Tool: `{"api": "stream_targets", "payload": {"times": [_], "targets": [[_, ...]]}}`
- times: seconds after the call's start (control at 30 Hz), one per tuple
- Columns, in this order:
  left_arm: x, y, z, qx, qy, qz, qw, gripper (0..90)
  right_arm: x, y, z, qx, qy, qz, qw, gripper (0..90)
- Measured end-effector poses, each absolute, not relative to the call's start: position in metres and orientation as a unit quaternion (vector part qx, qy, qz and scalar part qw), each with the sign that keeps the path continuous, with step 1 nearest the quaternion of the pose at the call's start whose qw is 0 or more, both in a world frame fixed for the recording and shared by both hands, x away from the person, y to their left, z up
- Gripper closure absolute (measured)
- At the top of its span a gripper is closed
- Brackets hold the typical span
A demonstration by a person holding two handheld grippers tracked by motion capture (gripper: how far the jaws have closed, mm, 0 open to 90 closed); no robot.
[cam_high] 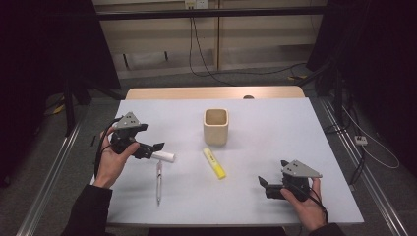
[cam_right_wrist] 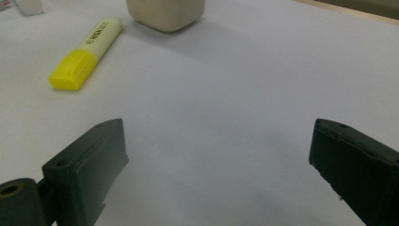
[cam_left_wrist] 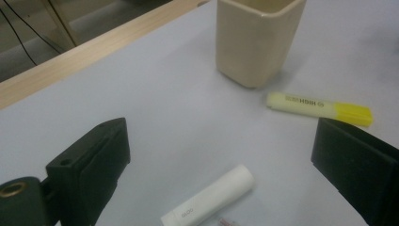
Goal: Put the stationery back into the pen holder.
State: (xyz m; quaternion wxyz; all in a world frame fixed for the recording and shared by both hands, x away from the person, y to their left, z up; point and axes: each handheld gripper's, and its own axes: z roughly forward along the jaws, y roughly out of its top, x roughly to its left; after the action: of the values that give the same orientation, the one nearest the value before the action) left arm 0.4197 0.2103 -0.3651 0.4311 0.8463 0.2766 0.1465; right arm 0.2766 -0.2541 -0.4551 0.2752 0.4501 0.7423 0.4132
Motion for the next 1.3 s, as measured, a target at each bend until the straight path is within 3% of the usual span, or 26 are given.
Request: {"api": "stream_targets", "payload": {"times": [0.43,0.6,0.73,1.27,1.3], "targets": [[0.430,0.209,-0.372,0.863,0.281,0.128,0.400,6.7,0.274,-0.255,-0.455,0.445,0.743,0.418,0.272,3.9],[0.438,0.208,-0.377,0.873,0.297,0.096,0.376,8.1,0.275,-0.254,-0.456,0.444,0.746,0.415,0.273,4.1],[0.442,0.199,-0.377,0.888,0.272,0.106,0.356,10.5,0.277,-0.255,-0.455,0.449,0.743,0.414,0.273,4.2],[0.459,0.186,-0.393,0.907,0.245,0.060,0.338,12.9,0.276,-0.254,-0.456,0.447,0.744,0.416,0.270,4.2],[0.461,0.186,-0.393,0.915,0.222,0.064,0.330,12.9,0.276,-0.254,-0.456,0.447,0.745,0.416,0.270,4.2]]}}
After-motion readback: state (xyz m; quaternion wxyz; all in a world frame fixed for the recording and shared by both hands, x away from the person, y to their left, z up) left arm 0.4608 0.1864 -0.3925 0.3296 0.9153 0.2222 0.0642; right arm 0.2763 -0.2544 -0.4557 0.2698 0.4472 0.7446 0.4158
